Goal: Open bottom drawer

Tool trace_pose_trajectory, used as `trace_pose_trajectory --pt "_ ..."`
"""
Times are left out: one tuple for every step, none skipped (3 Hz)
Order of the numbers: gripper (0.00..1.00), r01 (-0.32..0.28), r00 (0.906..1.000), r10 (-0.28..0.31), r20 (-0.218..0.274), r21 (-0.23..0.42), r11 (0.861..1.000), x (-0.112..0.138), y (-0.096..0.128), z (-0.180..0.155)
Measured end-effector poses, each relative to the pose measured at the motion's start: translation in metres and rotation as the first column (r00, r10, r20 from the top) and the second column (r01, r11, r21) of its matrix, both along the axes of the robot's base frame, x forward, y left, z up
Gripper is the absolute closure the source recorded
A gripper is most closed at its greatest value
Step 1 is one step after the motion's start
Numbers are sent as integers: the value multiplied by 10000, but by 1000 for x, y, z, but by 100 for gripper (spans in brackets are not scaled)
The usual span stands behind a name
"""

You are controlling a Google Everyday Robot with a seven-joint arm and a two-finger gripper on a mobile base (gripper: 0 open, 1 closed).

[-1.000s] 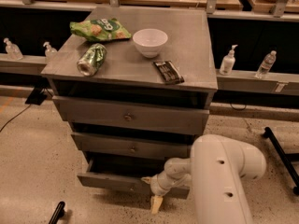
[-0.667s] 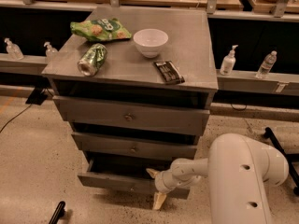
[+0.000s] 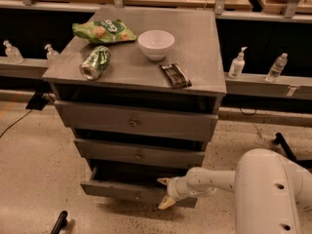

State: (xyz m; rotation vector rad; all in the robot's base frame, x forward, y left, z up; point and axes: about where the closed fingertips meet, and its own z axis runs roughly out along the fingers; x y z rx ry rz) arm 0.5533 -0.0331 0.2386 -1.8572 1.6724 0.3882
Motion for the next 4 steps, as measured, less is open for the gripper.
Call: trace_pose_trajectory --pt "55 703 9975 -696 -129 689 9951 18 -4 3" --pt "85 1528 9880 -1490 -407 1163 9814 41 -8 2" --pt "100 2107 9772 -2074 -452 851 9738 58 -4 -7" --pt "100 2337 9720 -2331 -290 168 9722 64 12 -27"
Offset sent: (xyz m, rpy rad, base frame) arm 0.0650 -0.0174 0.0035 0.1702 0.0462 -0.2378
